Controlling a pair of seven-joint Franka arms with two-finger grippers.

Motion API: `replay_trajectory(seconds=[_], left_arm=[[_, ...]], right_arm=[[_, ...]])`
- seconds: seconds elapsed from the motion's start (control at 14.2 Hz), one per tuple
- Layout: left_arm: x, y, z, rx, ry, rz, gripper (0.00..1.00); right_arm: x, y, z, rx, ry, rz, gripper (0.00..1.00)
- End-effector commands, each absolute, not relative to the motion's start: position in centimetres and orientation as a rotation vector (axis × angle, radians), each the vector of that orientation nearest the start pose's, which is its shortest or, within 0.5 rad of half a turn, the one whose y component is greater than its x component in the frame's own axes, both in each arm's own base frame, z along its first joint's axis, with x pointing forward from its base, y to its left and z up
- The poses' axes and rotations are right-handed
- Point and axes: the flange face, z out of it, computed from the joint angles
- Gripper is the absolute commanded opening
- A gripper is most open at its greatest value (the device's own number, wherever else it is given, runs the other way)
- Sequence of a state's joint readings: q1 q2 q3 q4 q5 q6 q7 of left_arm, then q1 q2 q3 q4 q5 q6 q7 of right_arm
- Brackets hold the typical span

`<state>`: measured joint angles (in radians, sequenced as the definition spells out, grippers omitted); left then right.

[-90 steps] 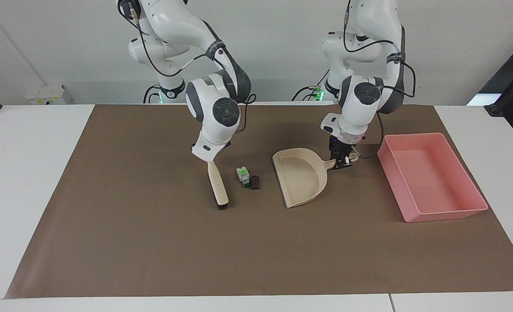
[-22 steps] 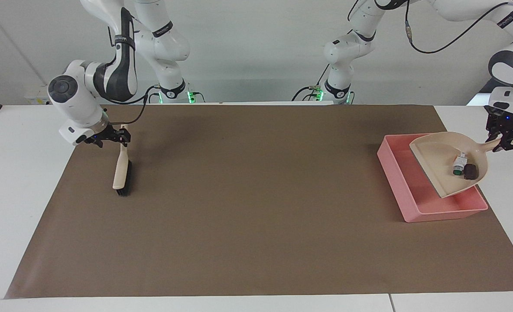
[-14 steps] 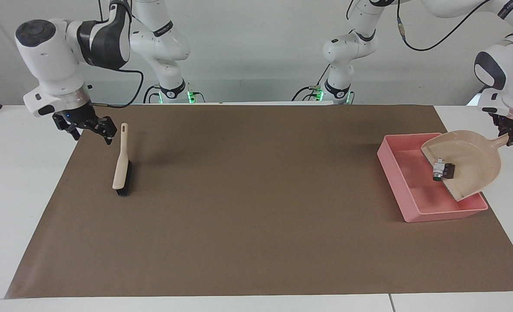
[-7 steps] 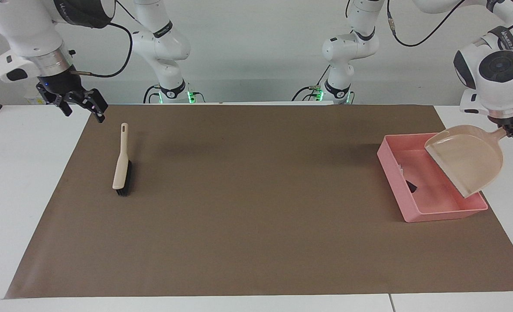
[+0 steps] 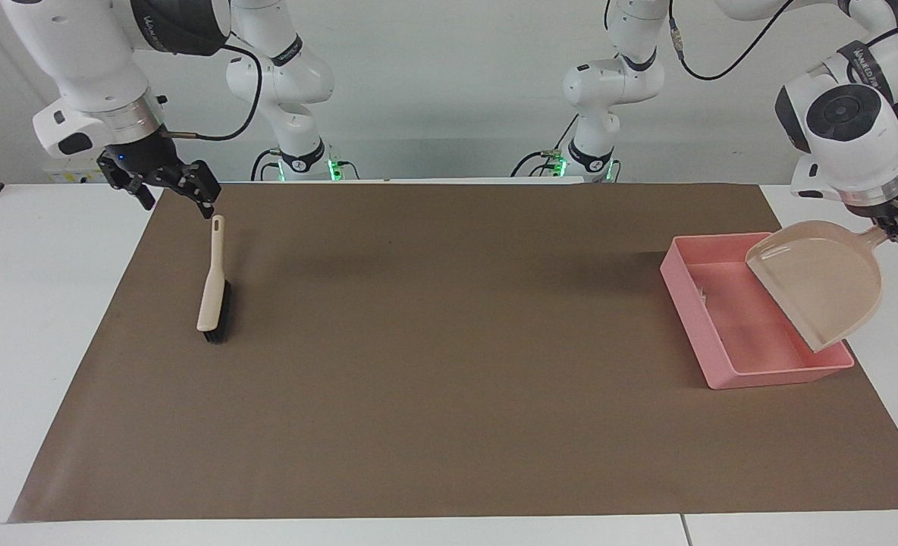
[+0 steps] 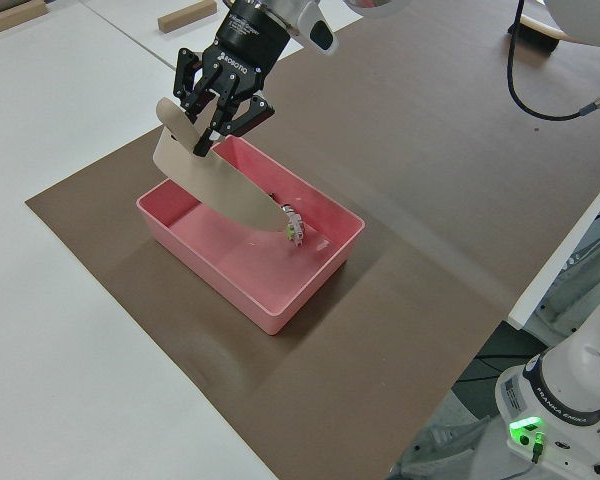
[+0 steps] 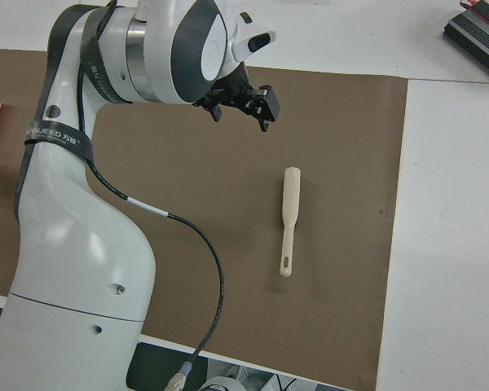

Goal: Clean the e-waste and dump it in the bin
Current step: 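Tip the dustpan over the pink bin with the left gripper, then lower the dustpan back onto the table with the left gripper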

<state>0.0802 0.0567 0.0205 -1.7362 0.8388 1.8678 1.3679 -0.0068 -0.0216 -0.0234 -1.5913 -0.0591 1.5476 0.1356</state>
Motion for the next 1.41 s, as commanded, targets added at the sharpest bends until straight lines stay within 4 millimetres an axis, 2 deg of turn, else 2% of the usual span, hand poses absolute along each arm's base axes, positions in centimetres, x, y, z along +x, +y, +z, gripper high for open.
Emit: replay_trajectory(seconds=[0.0, 0.14, 0.28, 0.42, 0.56, 0.63, 0.84, 0.98, 1.12, 1.27, 1.34], left_arm=[[58.7, 11.7, 59.7, -1.811, 1.822, 0.472, 0.0], [58.3, 13.3, 59.0, -1.907, 1.955, 0.341, 0.0], [58.5, 12.3, 58.7, -1.919, 2.023, 0.255, 0.0], [58.9, 10.3, 58.3, -1.924, 2.107, 0.159, 0.0], [58.9, 6.5, 57.4, -1.881, 2.179, 0.143, 0.0], [58.6, 5.6, 56.8, -1.879, 2.194, 0.148, 0.0], [56.6, -0.1, 54.5, -1.938, 2.184, 0.147, 0.0], [54.7, -4.4, 51.5, -1.992, 2.171, 0.173, 0.0], [54.0, -8.7, 48.5, -1.965, 2.197, 0.15, 0.0], [53.6, -12.3, 45.5, -1.917, 2.244, 0.135, 0.0], [53.2, -13.5, 44.4, -1.935, 2.237, 0.135, 0.0]], right_arm=[[53.8, -3.2, 63.2, -3.175, 0.307, 0.021, 1.0], [53.6, -3.4, 63.4, -3.175, 0.307, 0.014, 1.0], [53.6, -3.1, 63.8, -3.176, 0.291, 0.004, 1.0], [53.5, -3.1, 65.3, -3.176, 0.286, 0.004, 1.0], [53.4, -2.7, 66.1, -3.147, 0.281, 0.028, 1.0], [53.3, -2.6, 66.2, -3.141, 0.277, 0.038, 1.0], [53.3, -2.4, 66.6, -3.135, 0.276, 0.034, 1.0], [53.8, -1.6, 66.1, -3.154, 0.217, 0.03, 1.0], [53.8, -1.6, 66.0, -3.16, 0.189, 0.033, 1.0], [53.7, -1.8, 65.8, -3.2, 0.19, 0.038, 1.0], [53.7, -1.9, 65.8, -3.201, 0.19, 0.041, 1.0]])
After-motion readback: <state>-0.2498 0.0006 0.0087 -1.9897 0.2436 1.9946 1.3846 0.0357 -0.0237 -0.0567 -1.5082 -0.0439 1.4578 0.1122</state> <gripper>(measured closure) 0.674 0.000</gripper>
